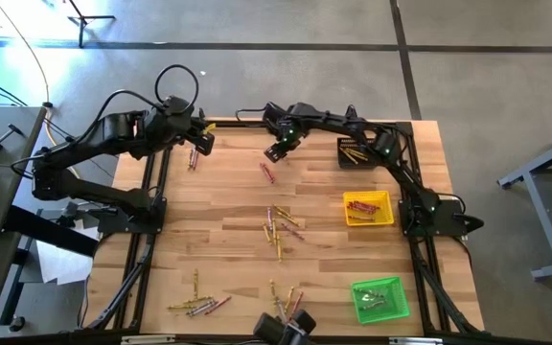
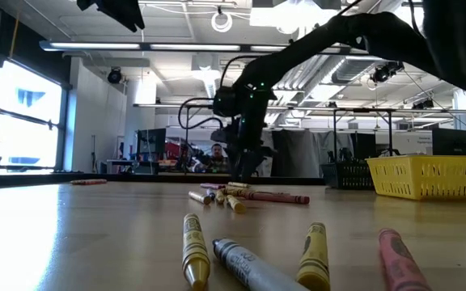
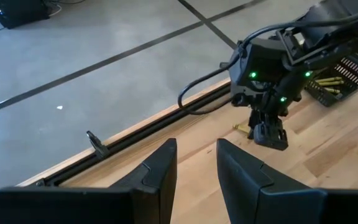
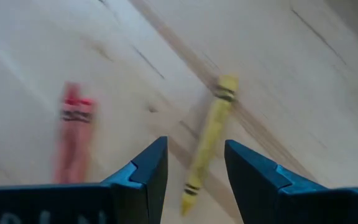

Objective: Sort crayons
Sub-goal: Put the yellow crayon into the black bin

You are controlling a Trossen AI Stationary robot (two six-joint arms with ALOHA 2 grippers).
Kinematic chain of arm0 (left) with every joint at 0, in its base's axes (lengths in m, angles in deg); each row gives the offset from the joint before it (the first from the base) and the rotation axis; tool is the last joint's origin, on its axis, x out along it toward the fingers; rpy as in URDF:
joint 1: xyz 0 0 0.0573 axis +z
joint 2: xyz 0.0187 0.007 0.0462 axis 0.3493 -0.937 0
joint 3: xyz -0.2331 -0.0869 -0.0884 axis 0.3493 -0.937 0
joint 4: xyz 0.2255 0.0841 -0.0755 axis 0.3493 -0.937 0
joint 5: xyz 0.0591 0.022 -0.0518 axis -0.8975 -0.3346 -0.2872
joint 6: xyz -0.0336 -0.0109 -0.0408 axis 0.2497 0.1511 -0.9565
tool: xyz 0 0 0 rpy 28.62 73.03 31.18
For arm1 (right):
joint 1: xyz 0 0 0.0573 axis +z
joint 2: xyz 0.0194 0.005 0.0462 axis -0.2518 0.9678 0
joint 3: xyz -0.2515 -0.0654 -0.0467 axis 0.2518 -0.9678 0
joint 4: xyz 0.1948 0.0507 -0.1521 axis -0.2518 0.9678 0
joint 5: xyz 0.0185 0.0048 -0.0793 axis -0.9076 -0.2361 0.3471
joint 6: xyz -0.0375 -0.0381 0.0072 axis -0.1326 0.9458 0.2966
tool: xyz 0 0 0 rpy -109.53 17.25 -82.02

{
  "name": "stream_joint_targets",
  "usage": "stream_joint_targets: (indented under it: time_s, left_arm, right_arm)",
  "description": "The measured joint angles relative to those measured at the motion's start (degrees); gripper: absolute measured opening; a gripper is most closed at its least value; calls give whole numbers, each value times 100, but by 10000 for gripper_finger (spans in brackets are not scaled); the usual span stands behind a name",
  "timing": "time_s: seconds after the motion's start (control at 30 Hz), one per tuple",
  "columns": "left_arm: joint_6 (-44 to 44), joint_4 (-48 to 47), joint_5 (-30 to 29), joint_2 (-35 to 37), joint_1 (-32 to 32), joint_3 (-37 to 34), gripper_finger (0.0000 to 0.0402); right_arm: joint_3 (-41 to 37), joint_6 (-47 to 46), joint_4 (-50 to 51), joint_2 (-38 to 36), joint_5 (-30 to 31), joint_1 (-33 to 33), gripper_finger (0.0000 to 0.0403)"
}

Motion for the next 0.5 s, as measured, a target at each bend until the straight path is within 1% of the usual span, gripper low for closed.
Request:
stream_joint_targets:
  time_s: [0.07, 0.33, 0.43, 0.5]
  left_arm:
    - [0, 2, 0, 0, 0, 0, 99]
    - [-22, 4, 20, 0, -41, 0, 99]
    - [-34, 3, 17, 0, -92, 0, 99]
    - [-35, 2, 15, 0, -131, 0, 99]
  right_arm:
    - [-1, 26, 21, 86, 93, -8, 144]
    - [10, 154, 45, 123, 54, -12, 140]
    - [10, 213, 113, 123, 61, -13, 122]
    - [10, 191, 161, 123, 60, -27, 102]
